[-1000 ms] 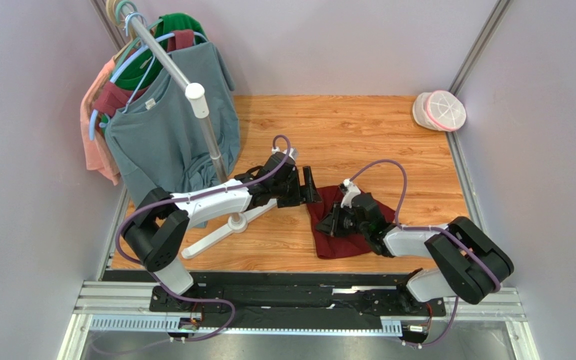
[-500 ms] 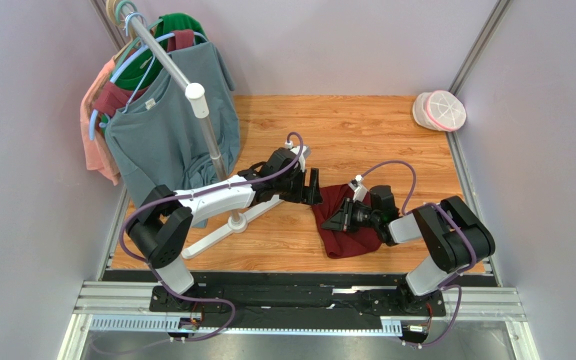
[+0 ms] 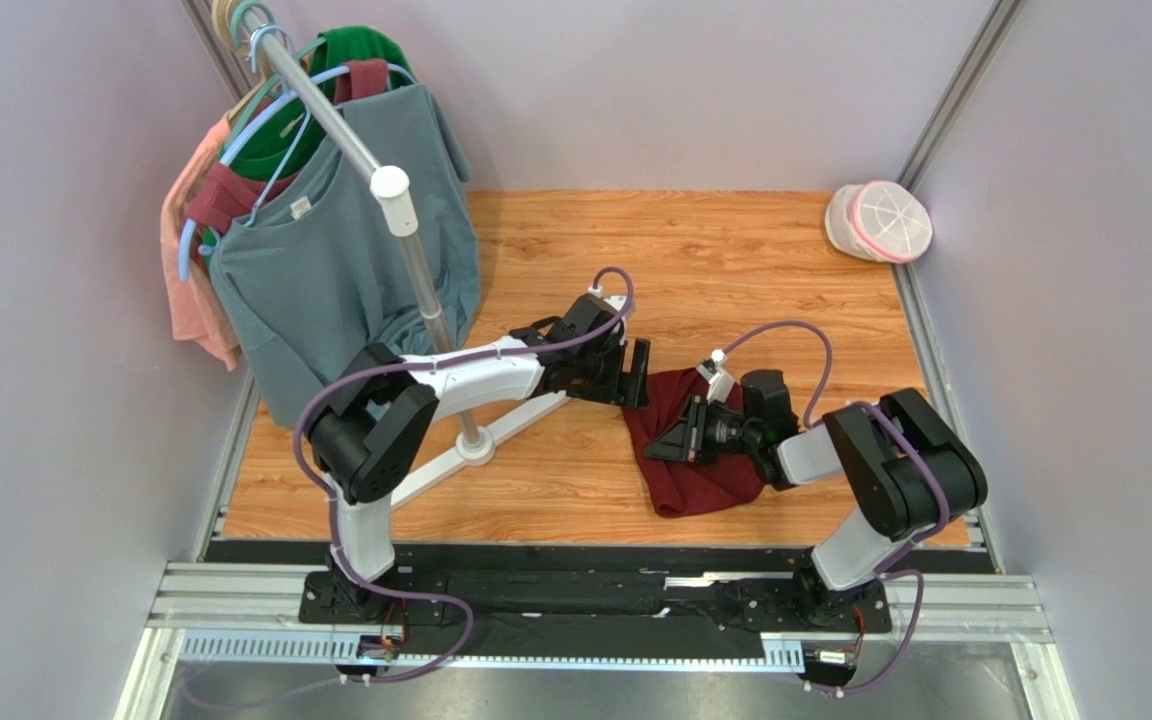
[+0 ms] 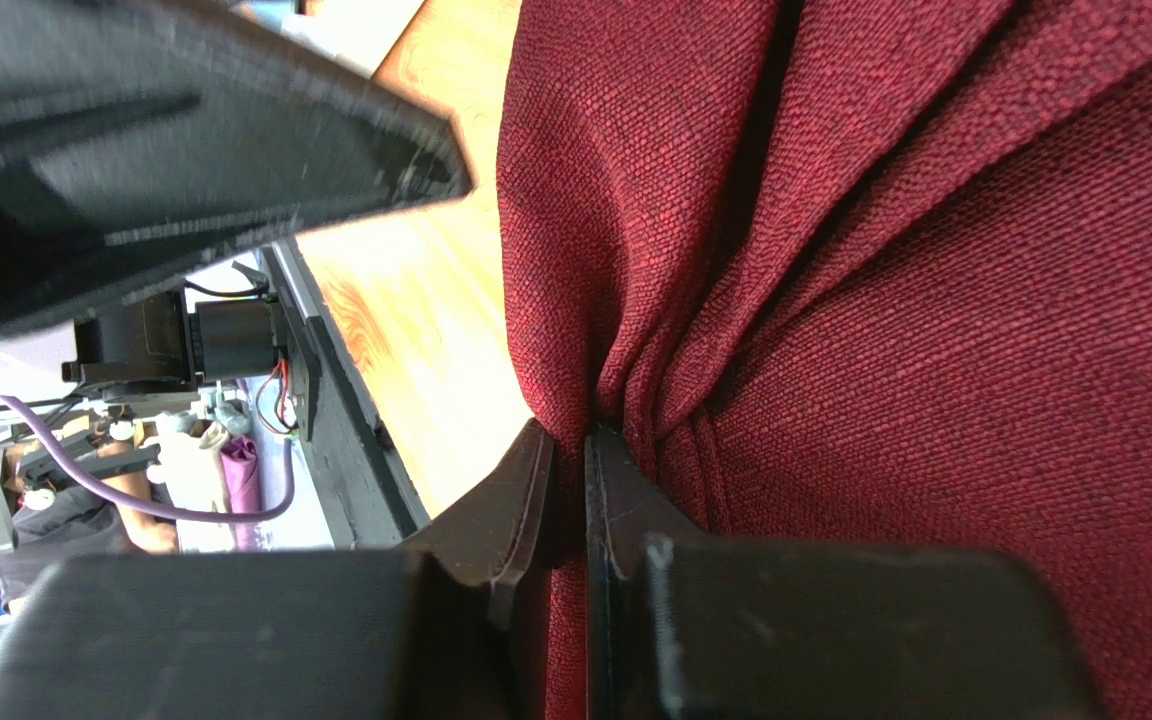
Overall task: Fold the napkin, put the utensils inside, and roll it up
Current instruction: Roll the napkin with the utensil
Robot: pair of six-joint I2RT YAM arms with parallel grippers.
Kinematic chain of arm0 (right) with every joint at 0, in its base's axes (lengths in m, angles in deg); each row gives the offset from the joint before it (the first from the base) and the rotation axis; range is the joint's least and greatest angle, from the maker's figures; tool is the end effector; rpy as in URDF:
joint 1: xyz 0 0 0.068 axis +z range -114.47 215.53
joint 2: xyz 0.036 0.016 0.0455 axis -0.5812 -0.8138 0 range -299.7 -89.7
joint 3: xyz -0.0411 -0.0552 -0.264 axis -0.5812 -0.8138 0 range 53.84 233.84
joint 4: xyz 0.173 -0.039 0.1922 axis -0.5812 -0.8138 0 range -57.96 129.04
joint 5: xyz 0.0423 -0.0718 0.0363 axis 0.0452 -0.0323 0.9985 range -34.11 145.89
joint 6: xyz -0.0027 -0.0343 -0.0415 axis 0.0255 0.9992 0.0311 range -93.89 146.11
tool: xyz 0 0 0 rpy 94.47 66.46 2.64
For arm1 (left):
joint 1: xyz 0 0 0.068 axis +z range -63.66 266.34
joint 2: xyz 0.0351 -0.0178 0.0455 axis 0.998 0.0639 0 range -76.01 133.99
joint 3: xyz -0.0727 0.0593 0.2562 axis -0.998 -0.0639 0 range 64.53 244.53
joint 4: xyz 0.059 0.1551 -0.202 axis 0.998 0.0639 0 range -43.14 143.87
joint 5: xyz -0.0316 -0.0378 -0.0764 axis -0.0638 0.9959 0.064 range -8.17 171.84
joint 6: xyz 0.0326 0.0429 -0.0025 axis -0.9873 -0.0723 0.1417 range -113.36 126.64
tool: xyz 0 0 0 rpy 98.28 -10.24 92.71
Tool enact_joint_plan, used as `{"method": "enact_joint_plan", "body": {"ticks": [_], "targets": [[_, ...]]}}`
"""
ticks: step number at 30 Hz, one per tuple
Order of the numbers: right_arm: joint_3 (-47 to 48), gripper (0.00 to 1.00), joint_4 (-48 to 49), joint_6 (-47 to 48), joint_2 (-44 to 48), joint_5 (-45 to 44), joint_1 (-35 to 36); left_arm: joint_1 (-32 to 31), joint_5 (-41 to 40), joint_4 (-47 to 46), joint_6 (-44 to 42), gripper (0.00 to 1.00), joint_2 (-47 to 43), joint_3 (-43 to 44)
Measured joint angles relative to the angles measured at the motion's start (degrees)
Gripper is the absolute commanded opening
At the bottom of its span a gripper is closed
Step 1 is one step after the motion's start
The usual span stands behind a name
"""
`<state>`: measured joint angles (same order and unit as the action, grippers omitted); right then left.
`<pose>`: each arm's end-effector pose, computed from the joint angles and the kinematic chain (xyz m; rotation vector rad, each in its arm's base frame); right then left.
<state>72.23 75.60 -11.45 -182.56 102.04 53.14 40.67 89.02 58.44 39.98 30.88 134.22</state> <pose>0.2157 0.0955 0.0965 -0.0736 2.3654 1.3992 0.2764 -0.2894 0.1836 0.3355 2.5435 -0.7381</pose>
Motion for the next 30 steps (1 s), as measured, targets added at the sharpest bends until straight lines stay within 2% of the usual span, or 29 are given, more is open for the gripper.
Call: {"method": "enact_joint_plan", "body": {"ticks": [6, 15, 21, 22, 24, 25, 27, 29, 30], "targets": [[0.5, 0.00, -1.5, 0.9, 0.4, 0.0, -0.1, 0.0, -1.0, 3.6, 1.7, 0.77, 4.8, 6.1], [0.9, 0.00, -2.8, 2.0, 0.7, 0.2, -0.1, -0.5, -1.8, 6.6, 4.2, 0.63, 7.8, 8.1], [0.9, 0.00, -3.4, 2.5, 1.2, 0.0, -0.1, -1.4, -3.3, 9.4, 4.2, 0.37, 9.8, 11.1], [0.9, 0.00, -3.6, 2.6, 1.3, 0.0, -0.1, -1.6, -3.5, 9.9, 4.3, 0.28, 10.3, 11.7], [0.9, 0.00, -3.9, 2.7, 1.4, 0.0, -0.1, -1.8, -4.0, 11.1, 4.2, 0.19, 11.0, 12.8], [0.9, 0.00, -4.1, 2.8, 1.6, 0.0, -0.1, -1.9, -4.2, 11.7, 4.0, 0.09, 11.3, 13.3], [1.0, 0.00, -4.9, 2.9, 1.9, -0.1, -0.1, -2.1, -4.2, 12.2, 4.7, 0.01, 11.7, 14.2], [1.4, 0.02, -6.4, 3.2, 2.2, -0.2, 0.3, -2.3, -3.8, 11.9, 5.6, 0.00, 12.2, 15.2], [1.9, 0.09, -7.8, 3.4, 2.7, -0.3, 0.5, -2.4, -3.7, 12.1, 5.6, 0.00, 12.3, 15.6]]}}
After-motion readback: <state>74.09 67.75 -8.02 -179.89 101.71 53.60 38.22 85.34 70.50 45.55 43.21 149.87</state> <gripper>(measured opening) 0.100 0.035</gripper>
